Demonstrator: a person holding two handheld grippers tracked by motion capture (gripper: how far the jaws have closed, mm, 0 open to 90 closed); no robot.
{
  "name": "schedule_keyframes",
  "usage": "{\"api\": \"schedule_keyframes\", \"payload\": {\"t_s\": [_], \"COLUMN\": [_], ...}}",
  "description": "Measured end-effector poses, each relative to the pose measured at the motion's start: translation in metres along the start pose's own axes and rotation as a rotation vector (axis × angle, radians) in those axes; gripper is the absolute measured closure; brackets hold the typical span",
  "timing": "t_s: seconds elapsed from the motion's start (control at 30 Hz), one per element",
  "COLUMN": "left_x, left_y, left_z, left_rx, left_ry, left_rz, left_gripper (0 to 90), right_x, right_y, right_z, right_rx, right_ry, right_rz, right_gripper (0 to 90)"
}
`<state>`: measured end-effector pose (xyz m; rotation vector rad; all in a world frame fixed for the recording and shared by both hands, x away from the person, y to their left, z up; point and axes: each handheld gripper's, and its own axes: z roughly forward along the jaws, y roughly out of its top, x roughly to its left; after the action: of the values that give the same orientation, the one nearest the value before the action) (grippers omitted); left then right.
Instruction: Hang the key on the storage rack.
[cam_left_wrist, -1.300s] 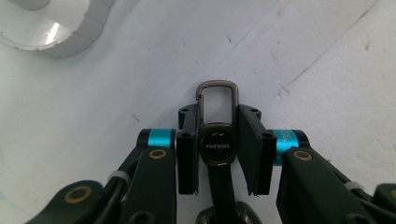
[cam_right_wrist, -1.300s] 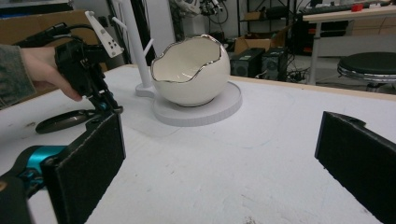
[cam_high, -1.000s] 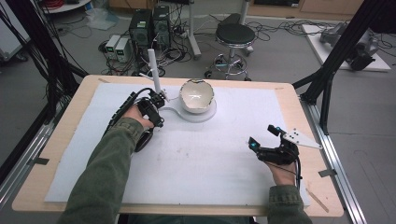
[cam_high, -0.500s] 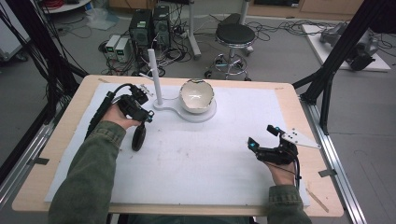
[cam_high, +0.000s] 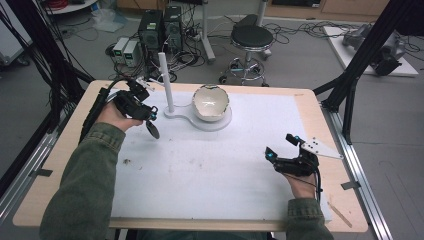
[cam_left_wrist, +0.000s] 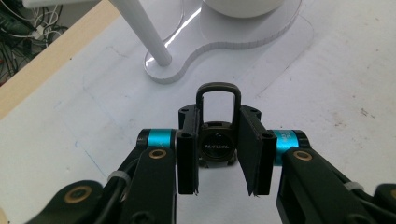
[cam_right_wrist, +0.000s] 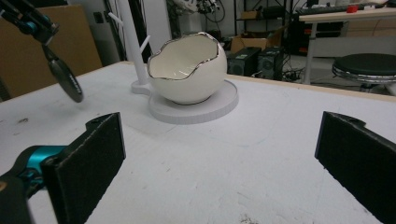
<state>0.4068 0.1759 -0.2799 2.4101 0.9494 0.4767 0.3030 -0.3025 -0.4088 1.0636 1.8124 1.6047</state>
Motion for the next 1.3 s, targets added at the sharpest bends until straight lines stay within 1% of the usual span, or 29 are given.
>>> {"api": "schedule_keyframes", "payload": {"t_s": [0.2,0.23,0.3,0.37,0.53,0.57,0.67,0.73,0.77,0.83,0.87,0.93,1.0,1.03,1.07,1.1,1.27,1.3], "left_x": [0.000,0.000,0.001,0.002,0.003,0.003,0.005,0.006,0.008,0.010,0.011,0.014,0.016,0.017,0.018,0.018,0.020,0.021], "left_y": [0.012,0.014,0.017,0.020,0.029,0.031,0.036,0.039,0.041,0.045,0.046,0.051,0.054,0.056,0.057,0.059,0.066,0.068], "left_z": [-0.012,-0.013,-0.016,-0.019,-0.027,-0.028,-0.033,-0.036,-0.038,-0.040,-0.042,-0.044,-0.045,-0.044,-0.043,-0.041,-0.031,-0.027], "left_rx": [-0.005,-0.004,0.001,-0.016,-0.021,-0.021,-0.036,-0.033,-0.033,-0.042,-0.053,-0.063,-0.070,-0.071,-0.074,-0.069,-0.066,-0.065], "left_ry": [0.009,0.016,0.023,0.021,0.035,0.033,0.049,0.055,0.066,0.074,0.078,0.079,0.079,0.076,0.080,0.086,0.092,0.097], "left_rz": [0.016,0.019,0.020,0.015,0.018,0.019,0.012,0.013,0.013,0.008,-0.003,-0.009,-0.009,-0.007,-0.014,-0.010,-0.012,-0.020], "left_gripper": [69.9,69.9,69.9,69.9,69.9,69.9,69.9,69.9,69.9,69.9,69.9,69.9,69.9,69.9,69.9,69.9,69.9,69.9], "right_x": [0.002,0.002,0.001,0.000,0.000,0.000,-0.001,-0.001,-0.001,-0.001,-0.001,-0.001,-0.001,-0.001,-0.001,-0.001,0.000,0.000], "right_y": [-0.001,-0.001,-0.001,-0.001,-0.001,-0.001,-0.001,-0.001,-0.001,-0.001,-0.001,-0.001,-0.001,-0.001,-0.001,-0.001,-0.001,-0.002], "right_z": [0.002,0.002,0.003,0.003,0.003,0.003,0.003,0.002,0.002,0.002,0.002,0.002,0.002,0.002,0.002,0.002,0.004,0.004], "right_rx": [0.007,0.008,0.005,0.006,0.010,0.011,0.007,0.006,0.007,0.005,0.006,0.006,0.005,0.003,0.002,0.006,0.013,0.015], "right_ry": [-0.001,-0.003,-0.005,-0.004,-0.006,-0.007,-0.008,-0.006,-0.006,-0.008,-0.010,-0.008,-0.008,-0.011,-0.010,-0.009,-0.005,-0.005], "right_rz": [-0.011,-0.014,-0.009,-0.008,-0.001,-0.001,-0.008,-0.004,0.000,0.002,0.003,-0.001,0.005,-0.002,-0.001,0.002,-0.008,-0.010], "right_gripper": [0.7,0.7,0.7,0.7,0.7,0.7,0.7,0.7,0.7,0.7,0.7,0.7,0.7,0.7,0.8,0.7,0.7,0.7]}}
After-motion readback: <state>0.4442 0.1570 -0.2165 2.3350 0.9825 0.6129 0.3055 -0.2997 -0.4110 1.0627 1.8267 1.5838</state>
